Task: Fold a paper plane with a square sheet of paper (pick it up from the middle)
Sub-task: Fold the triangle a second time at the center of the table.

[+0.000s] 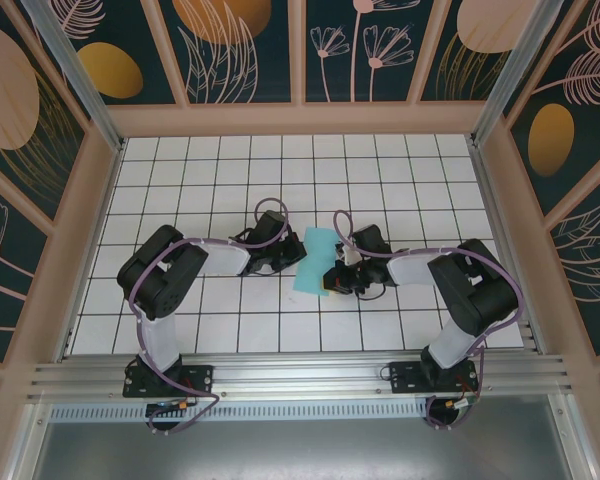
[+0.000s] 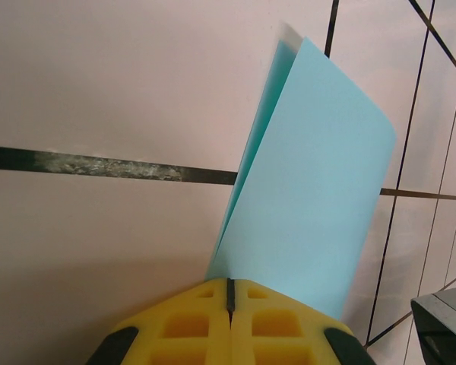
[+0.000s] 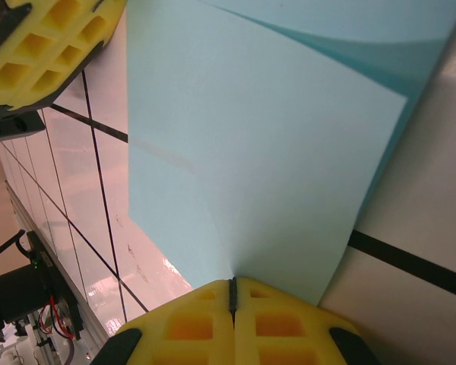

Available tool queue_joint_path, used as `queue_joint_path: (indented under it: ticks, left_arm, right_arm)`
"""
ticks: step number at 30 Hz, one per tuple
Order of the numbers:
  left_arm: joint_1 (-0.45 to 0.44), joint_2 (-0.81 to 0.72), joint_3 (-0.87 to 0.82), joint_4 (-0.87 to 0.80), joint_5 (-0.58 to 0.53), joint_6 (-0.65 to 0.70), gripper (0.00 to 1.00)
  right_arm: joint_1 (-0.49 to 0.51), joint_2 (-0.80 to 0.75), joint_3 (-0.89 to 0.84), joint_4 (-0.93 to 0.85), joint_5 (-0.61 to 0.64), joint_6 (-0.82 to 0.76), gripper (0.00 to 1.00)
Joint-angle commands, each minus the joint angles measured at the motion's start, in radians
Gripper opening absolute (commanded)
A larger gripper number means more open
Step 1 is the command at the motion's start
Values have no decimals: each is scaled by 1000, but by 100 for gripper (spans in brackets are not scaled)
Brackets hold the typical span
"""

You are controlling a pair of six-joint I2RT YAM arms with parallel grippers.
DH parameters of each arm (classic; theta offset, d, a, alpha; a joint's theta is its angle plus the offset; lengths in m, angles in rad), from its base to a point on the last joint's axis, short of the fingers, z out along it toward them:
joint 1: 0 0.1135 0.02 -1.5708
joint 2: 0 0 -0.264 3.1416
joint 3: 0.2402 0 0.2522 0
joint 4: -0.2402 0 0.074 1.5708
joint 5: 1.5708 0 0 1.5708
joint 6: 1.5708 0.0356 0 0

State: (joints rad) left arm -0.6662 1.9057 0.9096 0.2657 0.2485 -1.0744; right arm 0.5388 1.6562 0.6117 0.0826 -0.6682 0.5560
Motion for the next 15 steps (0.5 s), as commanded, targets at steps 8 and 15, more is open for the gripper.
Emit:
queue_joint_path:
  ticks: [8,15]
  left_arm:
    - [49,13,5,-31,-85,76,6]
    - [51,-69,26,-36,-51,135,8]
  right_arm:
    - [23,63,-36,-113,79,-20,0]
    - [23,62,-35,-115,98,-31,0]
